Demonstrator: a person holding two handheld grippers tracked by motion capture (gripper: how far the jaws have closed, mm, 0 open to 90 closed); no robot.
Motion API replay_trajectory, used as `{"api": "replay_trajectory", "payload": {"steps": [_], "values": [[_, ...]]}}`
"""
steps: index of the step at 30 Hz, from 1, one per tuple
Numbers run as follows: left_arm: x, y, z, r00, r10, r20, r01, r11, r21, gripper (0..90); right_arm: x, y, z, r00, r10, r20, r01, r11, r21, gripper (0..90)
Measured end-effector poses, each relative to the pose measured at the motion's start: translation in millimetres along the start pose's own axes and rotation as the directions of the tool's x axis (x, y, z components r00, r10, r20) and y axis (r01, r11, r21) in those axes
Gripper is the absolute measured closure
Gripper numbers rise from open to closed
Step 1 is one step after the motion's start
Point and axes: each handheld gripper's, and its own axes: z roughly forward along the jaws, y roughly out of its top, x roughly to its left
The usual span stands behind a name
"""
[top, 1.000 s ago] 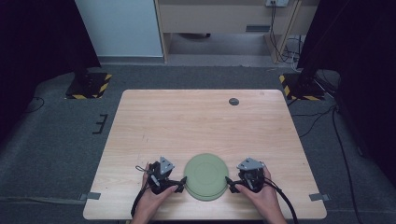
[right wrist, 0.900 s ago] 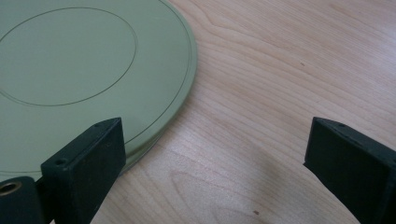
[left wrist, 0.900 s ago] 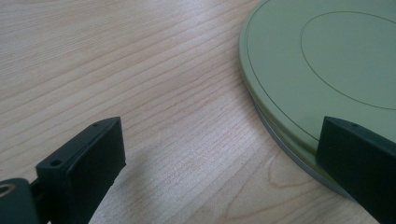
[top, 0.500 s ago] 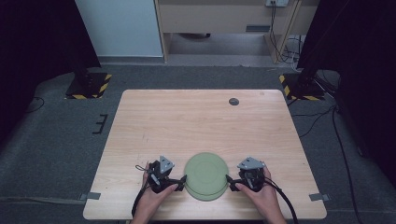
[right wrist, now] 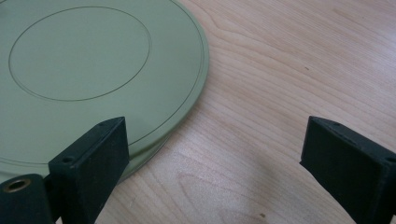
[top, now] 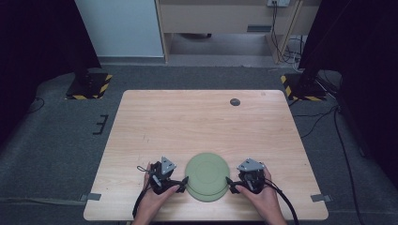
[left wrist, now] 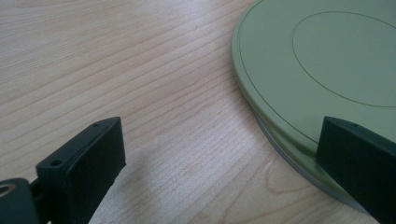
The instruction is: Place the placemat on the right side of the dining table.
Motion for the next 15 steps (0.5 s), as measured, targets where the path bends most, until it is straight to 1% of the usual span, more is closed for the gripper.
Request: {"api": "replay_trajectory", "payload": {"steps": [5, 7, 10, 11, 13, 15], "values": [[1.7, 1.0, 2.3, 0.9999, -0.012, -0.010, 0.012, 0.9999, -0.006, 0.8, -1.9, 1.7, 3.1, 0.9998, 0.009, 0.020, -0.009, 1.000, -0.007, 7.1], [2.2, 1.0, 2.3, 0.9999, -0.011, -0.007, 0.011, 0.9999, -0.006, 0.9, -2.1, 1.8, 3.3, 0.9997, 0.009, 0.023, -0.009, 1.000, -0.011, 7.8], [2.1, 0.8, 1.8, 0.9999, -0.011, -0.002, 0.011, 0.9999, -0.007, 2.2, -1.6, 1.4, 2.5, 0.9998, 0.011, 0.019, -0.011, 1.000, -0.013, 10.2], [0.9, 0.8, 0.7, 1.0000, -0.003, 0.002, 0.003, 1.0000, -0.006, 2.5, 0.3, 0.2, 0.8, 0.9999, 0.004, 0.014, -0.004, 1.000, -0.019, 12.5], [-1.1, 0.4, 0.0, 1.0000, 0.007, 0.006, -0.007, 1.0000, -0.004, 2.4, 1.8, -0.2, 0.1, 1.0000, 0.002, -0.001, -0.002, 1.000, -0.014, 11.3], [-1.8, 0.3, -0.3, 0.9999, 0.011, 0.008, -0.011, 0.9999, -0.003, 2.4, 2.6, -0.5, -0.2, 1.0000, -0.003, -0.003, 0.003, 1.000, -0.012, 11.5]]}}
